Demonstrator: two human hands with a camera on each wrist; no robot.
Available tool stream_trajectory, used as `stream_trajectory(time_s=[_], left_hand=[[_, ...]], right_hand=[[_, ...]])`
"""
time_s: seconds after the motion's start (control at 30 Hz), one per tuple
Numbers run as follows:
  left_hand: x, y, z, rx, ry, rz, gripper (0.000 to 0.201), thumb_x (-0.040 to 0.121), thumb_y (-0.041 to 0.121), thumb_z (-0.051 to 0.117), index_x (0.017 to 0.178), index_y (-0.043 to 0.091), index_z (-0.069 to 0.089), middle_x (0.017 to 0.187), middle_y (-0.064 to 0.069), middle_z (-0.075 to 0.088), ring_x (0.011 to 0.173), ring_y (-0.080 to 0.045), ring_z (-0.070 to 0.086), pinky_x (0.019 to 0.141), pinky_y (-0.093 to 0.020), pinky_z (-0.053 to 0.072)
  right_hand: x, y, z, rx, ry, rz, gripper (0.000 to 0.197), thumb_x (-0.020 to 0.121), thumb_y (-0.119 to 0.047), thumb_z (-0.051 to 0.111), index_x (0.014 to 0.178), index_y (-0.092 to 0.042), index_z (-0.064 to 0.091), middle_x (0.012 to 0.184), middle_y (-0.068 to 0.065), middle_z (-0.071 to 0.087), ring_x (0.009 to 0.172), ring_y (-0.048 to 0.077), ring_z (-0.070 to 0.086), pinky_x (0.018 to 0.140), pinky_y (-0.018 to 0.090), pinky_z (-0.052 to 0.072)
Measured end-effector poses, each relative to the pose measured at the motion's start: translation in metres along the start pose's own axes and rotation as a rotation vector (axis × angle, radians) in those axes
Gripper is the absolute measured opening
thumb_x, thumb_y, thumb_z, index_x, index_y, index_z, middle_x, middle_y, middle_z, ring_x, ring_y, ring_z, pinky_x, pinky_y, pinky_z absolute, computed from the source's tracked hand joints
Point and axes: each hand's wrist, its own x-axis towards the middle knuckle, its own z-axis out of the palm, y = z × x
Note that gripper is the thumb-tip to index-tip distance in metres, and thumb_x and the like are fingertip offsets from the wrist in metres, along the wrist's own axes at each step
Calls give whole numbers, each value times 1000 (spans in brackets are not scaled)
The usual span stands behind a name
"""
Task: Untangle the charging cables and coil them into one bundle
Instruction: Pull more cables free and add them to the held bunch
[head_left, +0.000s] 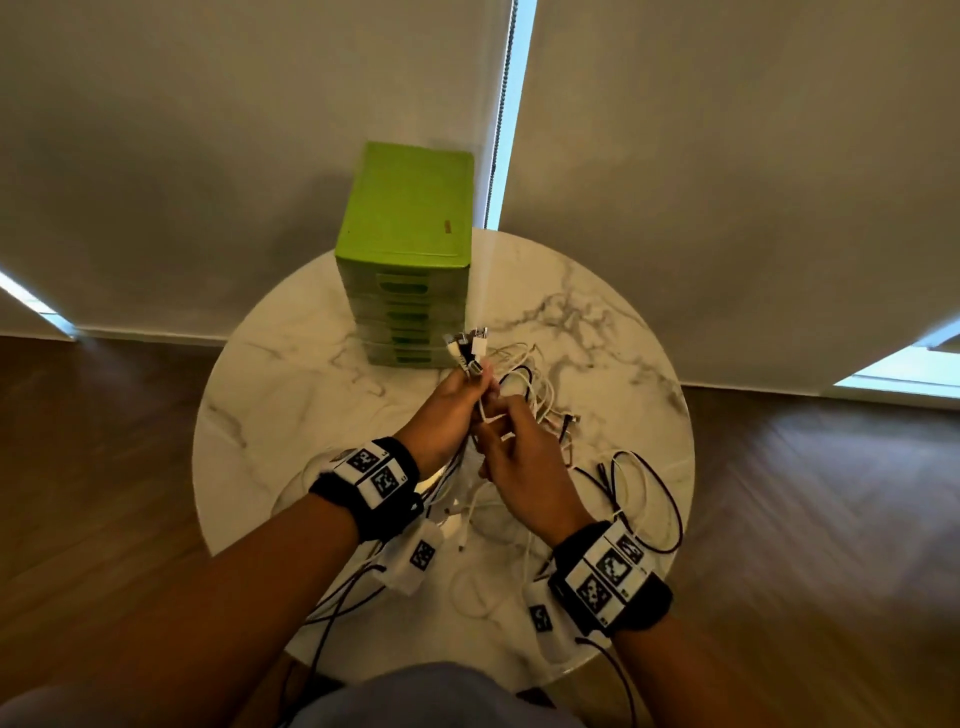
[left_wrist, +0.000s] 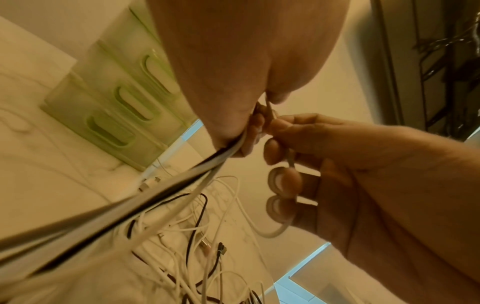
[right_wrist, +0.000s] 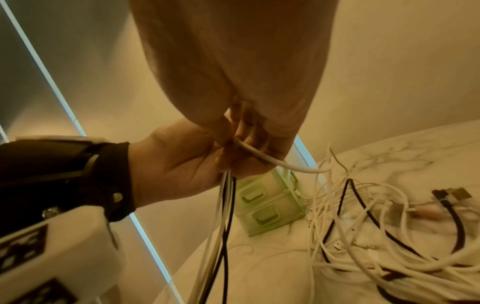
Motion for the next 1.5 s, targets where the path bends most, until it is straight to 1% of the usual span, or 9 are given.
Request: stream_trajectory(time_s=[0.2,0.3,0.43,0.57,0.67,0.9,1.03,1.23,1.5], left_hand=[[-27,25,-16,-24,28,118,45,108,38,31,72,15,41,59,3,42,69,-16,59,75,-30,50],[-37,44,-31,-106,-28,150,43,109,38,29,72,17,36,55,5,31,53,-18,55,62,-34,53],[-46,81,-58,-158,-68,248,42,108,43,29,74,20,37,53,7,27,43,-8,22,49,-27,15],[-58,115,-86,-163,25,351,43,108,42,28,76,18,42,53,6,34,43,-7,23,47,-24,19],[-61,112,-100,-69,112,344,48,108,45,30,73,17,47,54,3,43,45,-9,29,49,-24,22],[-59,57,-70,424,136,151,70,107,52,27,83,5,73,63,3,64,60,-17,46,56,-29,33],[-52,55,-52,307,117,148,64,108,47,29,87,8,74,81,-2,74,75,-19,65,69,-28,47],[-47,80,-46,-157,166,255,42,108,38,34,76,14,46,56,3,55,63,-20,69,62,-31,56],[-47,128,-99,-177,276,411,37,108,37,37,76,21,41,52,10,34,41,-6,25,45,-23,17]], right_hand=[[-3,20,5,-458,-80,-114,31,102,-56,32,89,-33,48,70,-9,66,70,5,62,94,42,41],[5,39,1,-538,-204,-121,49,101,-64,22,78,-29,47,66,-8,56,67,5,52,88,40,39],[18,69,-12,-584,-416,11,65,93,-76,14,85,-24,53,83,2,61,80,25,58,81,51,48],[21,78,-35,-575,-388,195,85,82,-87,8,92,-20,61,89,2,67,87,25,63,92,47,46],[36,62,-44,-564,-269,215,68,97,-71,19,80,-23,65,73,-9,70,78,10,66,97,45,41],[43,-34,-11,-465,-255,-47,52,107,-47,30,75,-19,59,57,-3,60,55,9,56,67,33,45],[34,-54,13,-506,-323,-183,45,108,-45,29,86,-22,62,75,-8,63,70,15,61,72,38,50],[14,-25,15,-219,-488,-29,53,103,-58,36,84,-15,60,65,11,66,57,12,61,68,27,50],[-7,80,-18,-227,-395,114,57,98,-61,34,77,-14,59,66,-6,55,62,10,52,75,50,51]])
